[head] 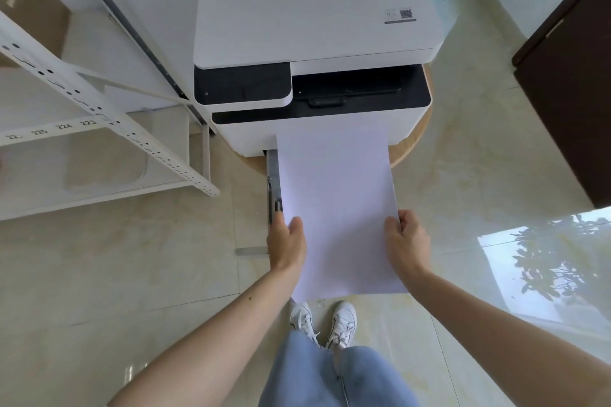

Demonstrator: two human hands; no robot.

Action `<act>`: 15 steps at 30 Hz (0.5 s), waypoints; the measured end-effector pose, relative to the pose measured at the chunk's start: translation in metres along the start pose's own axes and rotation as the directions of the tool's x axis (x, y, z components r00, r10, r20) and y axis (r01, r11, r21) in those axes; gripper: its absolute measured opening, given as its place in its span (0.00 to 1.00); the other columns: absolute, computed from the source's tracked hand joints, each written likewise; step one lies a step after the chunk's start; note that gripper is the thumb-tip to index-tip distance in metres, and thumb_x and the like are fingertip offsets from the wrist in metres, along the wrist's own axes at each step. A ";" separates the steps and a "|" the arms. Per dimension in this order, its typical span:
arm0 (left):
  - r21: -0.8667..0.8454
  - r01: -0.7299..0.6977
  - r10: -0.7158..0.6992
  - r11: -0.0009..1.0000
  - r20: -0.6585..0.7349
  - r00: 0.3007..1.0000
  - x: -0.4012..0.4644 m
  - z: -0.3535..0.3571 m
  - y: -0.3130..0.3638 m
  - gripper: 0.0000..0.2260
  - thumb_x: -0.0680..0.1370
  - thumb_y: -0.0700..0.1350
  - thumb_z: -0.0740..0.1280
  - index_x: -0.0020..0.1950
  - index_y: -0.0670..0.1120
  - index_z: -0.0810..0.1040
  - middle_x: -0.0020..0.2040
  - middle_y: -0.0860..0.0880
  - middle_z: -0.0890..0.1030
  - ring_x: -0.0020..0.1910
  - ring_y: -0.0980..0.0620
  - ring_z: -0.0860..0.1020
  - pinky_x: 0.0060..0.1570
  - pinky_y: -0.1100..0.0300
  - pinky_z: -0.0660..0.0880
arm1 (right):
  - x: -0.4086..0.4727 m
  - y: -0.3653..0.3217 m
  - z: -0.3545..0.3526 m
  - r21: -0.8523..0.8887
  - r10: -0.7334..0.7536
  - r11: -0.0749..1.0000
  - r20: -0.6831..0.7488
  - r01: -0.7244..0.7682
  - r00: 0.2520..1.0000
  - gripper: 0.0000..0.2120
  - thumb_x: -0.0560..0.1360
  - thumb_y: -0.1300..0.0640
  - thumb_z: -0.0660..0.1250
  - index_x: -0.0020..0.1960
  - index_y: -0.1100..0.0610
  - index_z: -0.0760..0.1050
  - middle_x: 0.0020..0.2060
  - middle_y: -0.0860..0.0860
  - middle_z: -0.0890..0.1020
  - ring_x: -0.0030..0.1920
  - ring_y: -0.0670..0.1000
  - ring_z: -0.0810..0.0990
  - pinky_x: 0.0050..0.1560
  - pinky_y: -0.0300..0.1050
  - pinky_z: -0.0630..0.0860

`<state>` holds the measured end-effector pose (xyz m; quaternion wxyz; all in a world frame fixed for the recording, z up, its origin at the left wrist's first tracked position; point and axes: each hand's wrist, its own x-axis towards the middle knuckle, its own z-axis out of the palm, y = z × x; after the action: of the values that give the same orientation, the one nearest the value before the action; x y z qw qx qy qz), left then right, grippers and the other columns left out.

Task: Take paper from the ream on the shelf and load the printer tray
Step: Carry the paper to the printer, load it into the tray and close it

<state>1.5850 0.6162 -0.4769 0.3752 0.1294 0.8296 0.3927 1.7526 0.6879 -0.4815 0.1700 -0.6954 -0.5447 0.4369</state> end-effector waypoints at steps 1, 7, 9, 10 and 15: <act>0.004 0.022 -0.022 1.000 0.013 1.000 0.002 0.000 -0.003 0.08 0.78 0.41 0.57 0.39 0.44 0.62 0.37 0.48 0.65 0.38 0.46 0.62 0.39 0.54 0.62 | 0.000 0.002 0.002 -0.006 0.009 1.000 0.003 -0.009 1.000 0.09 0.78 0.60 0.56 0.51 0.62 0.74 0.41 0.59 0.81 0.42 0.59 0.75 0.37 0.49 0.68; 0.022 0.126 -0.127 0.992 0.073 0.989 0.015 0.001 -0.007 0.07 0.80 0.40 0.56 0.56 0.43 0.71 0.55 0.49 0.71 0.50 0.48 0.68 0.50 0.57 0.64 | 0.006 0.007 0.012 -0.053 0.076 0.996 0.035 -0.074 0.997 0.10 0.77 0.63 0.55 0.49 0.66 0.73 0.37 0.61 0.77 0.40 0.59 0.70 0.37 0.50 0.51; 0.003 0.178 -0.178 0.984 0.086 0.980 0.024 0.001 -0.007 0.09 0.80 0.40 0.57 0.58 0.43 0.70 0.57 0.49 0.73 0.50 0.48 0.69 0.49 0.57 0.66 | 0.012 0.006 0.015 -0.075 0.086 0.994 0.039 -0.082 0.996 0.10 0.77 0.63 0.55 0.48 0.66 0.73 0.36 0.58 0.75 0.39 0.58 0.71 0.36 0.51 0.52; -0.009 0.213 -0.211 0.977 0.089 0.973 0.028 0.001 -0.007 0.08 0.79 0.40 0.57 0.57 0.42 0.70 0.55 0.48 0.73 0.49 0.47 0.69 0.47 0.57 0.66 | 0.016 0.005 0.016 -0.079 0.090 0.993 0.044 -0.086 0.995 0.10 0.76 0.63 0.55 0.48 0.66 0.73 0.35 0.57 0.75 0.39 0.58 0.71 0.33 0.50 0.56; -0.046 0.319 -0.309 0.947 0.152 0.939 0.049 0.000 0.002 0.14 0.80 0.41 0.59 0.66 0.42 0.70 0.57 0.47 0.73 0.52 0.46 0.69 0.52 0.55 0.63 | 0.035 0.001 0.022 -0.075 0.132 0.989 0.058 -0.127 0.990 0.10 0.75 0.60 0.58 0.45 0.65 0.75 0.32 0.54 0.74 0.37 0.57 0.71 0.29 0.43 0.61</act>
<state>1.5510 0.6428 -0.5007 0.4956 0.0098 0.7964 0.3465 1.7362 0.7137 -0.5090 0.0993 -0.7209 -0.5187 0.4487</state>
